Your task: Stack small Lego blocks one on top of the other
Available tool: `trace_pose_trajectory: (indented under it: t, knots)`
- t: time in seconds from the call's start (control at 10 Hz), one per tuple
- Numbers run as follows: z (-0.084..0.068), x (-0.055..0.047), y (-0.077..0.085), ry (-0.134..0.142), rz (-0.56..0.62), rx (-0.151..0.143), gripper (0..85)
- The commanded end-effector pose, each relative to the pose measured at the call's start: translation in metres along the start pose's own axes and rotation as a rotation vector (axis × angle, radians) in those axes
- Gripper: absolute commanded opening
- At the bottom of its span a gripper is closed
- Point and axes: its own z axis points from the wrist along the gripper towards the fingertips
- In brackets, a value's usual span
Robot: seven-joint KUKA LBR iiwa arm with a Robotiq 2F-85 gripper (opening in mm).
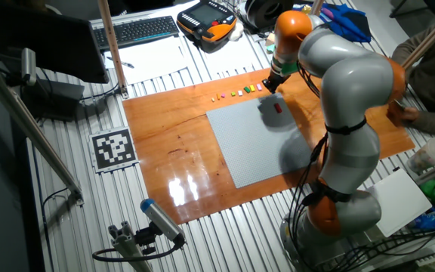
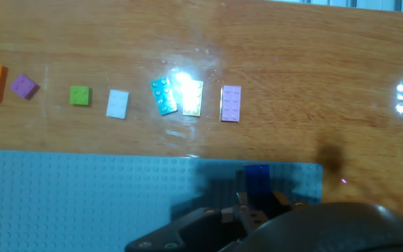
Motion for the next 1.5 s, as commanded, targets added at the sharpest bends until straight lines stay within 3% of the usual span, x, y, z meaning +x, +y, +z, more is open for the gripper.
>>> trace_pose_trajectory:
  t: [0.0, 0.1, 0.4, 0.6, 0.8, 1.0, 1.1, 1.4]
  knots:
    - [0.000, 0.000, 0.000, 0.008, -0.007, -0.011, 0.0]
    - [0.000, 0.000, 0.000, 0.016, -0.013, -0.037, 0.0]
    - [0.002, 0.003, 0.000, 0.030, -0.028, -0.035, 0.0]
    - [0.014, 0.018, -0.004, 0.014, -0.021, -0.029, 0.0]
    - [0.026, 0.036, -0.012, 0.021, -0.001, -0.026, 0.0]
    - [0.036, 0.053, -0.010, 0.030, 0.059, -0.012, 0.0]
    - [0.040, 0.061, -0.009, 0.020, 0.078, 0.013, 0.0]
    - [0.049, 0.071, -0.013, 0.006, 0.095, 0.005, 0.0]
